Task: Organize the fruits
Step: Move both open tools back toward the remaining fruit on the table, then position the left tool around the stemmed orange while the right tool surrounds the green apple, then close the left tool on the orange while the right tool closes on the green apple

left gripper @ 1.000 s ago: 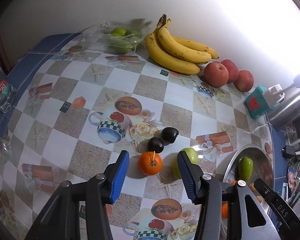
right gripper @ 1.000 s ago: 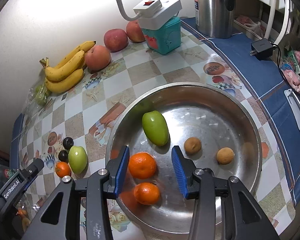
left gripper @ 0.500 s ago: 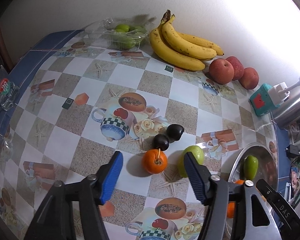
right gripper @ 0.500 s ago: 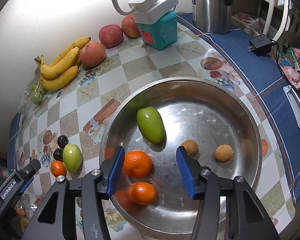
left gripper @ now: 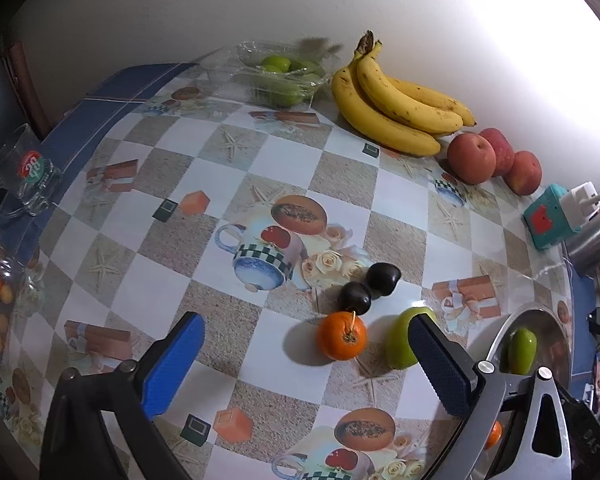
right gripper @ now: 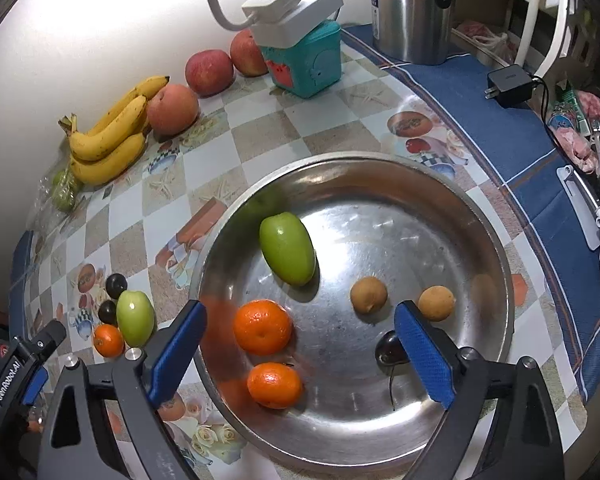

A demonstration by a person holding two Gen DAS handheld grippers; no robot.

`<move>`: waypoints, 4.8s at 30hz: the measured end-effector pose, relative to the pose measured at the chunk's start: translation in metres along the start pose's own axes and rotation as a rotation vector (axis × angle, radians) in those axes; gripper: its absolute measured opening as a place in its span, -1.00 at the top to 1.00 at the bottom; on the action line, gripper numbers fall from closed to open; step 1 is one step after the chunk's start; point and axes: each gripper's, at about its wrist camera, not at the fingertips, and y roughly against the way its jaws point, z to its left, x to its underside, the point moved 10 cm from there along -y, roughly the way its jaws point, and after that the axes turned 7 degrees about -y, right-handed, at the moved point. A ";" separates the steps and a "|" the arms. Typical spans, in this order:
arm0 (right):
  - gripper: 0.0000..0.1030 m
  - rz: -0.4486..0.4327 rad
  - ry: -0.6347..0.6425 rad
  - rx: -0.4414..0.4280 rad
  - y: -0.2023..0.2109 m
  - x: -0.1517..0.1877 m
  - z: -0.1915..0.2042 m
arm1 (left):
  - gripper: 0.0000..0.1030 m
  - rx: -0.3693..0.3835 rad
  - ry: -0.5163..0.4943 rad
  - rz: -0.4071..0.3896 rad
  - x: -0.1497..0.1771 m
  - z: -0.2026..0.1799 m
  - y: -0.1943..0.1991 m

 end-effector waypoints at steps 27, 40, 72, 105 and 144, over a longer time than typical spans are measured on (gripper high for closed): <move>-0.85 0.070 0.195 -0.096 -0.010 0.041 0.083 | -1.00 -0.101 0.113 0.003 -0.003 0.067 -0.005; -0.85 0.003 0.235 -0.156 -0.007 0.035 0.116 | -1.00 -0.072 0.148 0.001 -0.007 0.074 -0.007; -0.38 0.053 0.259 -0.188 -0.056 0.047 0.145 | -0.97 0.061 0.260 0.129 0.016 0.054 -0.053; 0.19 0.122 0.213 -0.254 -0.063 0.059 0.142 | -0.82 0.194 0.160 0.161 0.014 0.003 -0.052; 0.22 0.137 0.186 -0.273 -0.053 0.058 0.132 | 0.25 0.350 0.268 0.243 0.026 -0.010 -0.056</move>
